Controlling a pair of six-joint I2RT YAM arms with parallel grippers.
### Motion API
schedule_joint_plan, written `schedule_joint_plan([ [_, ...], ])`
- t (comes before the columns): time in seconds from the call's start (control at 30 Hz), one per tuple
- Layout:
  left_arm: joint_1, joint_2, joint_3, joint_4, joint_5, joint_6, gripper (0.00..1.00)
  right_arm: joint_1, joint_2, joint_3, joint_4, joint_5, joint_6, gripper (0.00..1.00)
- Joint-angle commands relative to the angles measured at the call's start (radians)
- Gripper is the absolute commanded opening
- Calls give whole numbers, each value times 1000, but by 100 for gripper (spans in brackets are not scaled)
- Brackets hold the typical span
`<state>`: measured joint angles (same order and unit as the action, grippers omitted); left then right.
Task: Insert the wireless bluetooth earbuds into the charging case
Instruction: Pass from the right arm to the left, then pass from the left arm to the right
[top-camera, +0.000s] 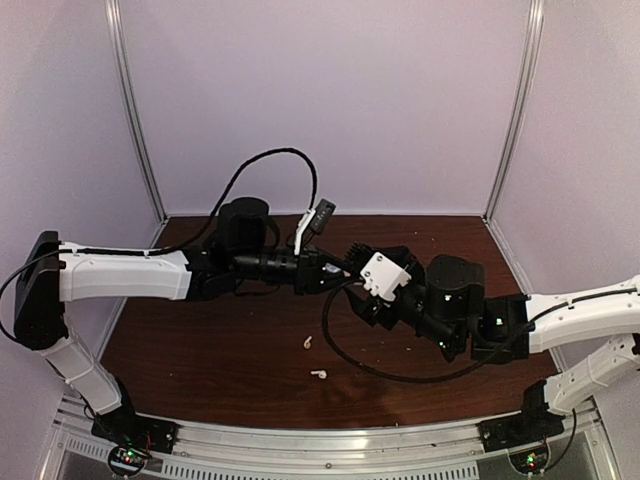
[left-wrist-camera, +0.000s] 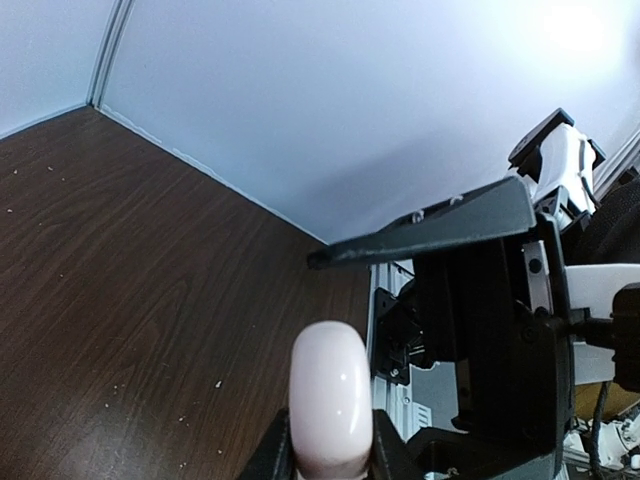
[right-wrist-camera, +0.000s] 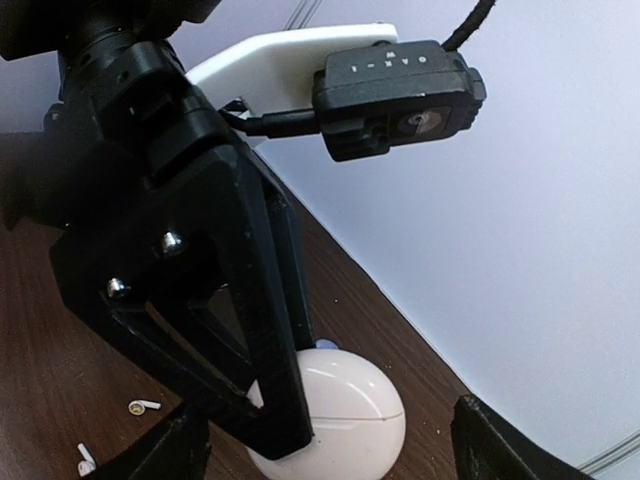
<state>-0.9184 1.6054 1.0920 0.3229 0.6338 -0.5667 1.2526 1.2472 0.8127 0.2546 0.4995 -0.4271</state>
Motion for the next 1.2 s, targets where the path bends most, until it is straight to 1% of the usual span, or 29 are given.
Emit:
schedule_joint_plan([
  [0.0, -1, -23, 37, -12, -28, 62, 8, 8, -40, -4, 11, 22, 35, 94],
  [0.03, 1, -32, 39, -27, -31, 83, 7, 7, -55, -5, -4, 12, 47, 99],
  [0.2, 11, -87, 51, -161, -64, 258, 5, -14, -183, -63, -26, -172, 112, 100],
  [0.33, 12, -150, 50, -255, -48, 420, 7, -104, -238, -33, -140, -401, 223, 100],
  [0.4, 11, -181, 36, -272, -36, 479, 7, -139, -245, -6, -200, -507, 254, 99],
  [0.53, 10, -220, 14, -291, 12, 555, 7, -199, -214, 55, -297, -730, 303, 84],
  [0.63, 5, -233, 16, -305, 39, 618, 7, -219, -166, 107, -360, -851, 314, 60],
  [0.67, 3, -235, 16, -308, 40, 630, 7, -219, -157, 113, -360, -876, 316, 57],
  [0.77, -14, -234, 22, -318, 36, 675, 7, -222, -140, 126, -335, -923, 340, 55],
  [0.9, -43, -216, 42, -365, 8, 706, 7, -223, -93, 161, -356, -952, 339, 48],
  [1.17, -57, -196, 52, -371, 3, 706, 6, -223, -69, 174, -375, -949, 328, 29],
])
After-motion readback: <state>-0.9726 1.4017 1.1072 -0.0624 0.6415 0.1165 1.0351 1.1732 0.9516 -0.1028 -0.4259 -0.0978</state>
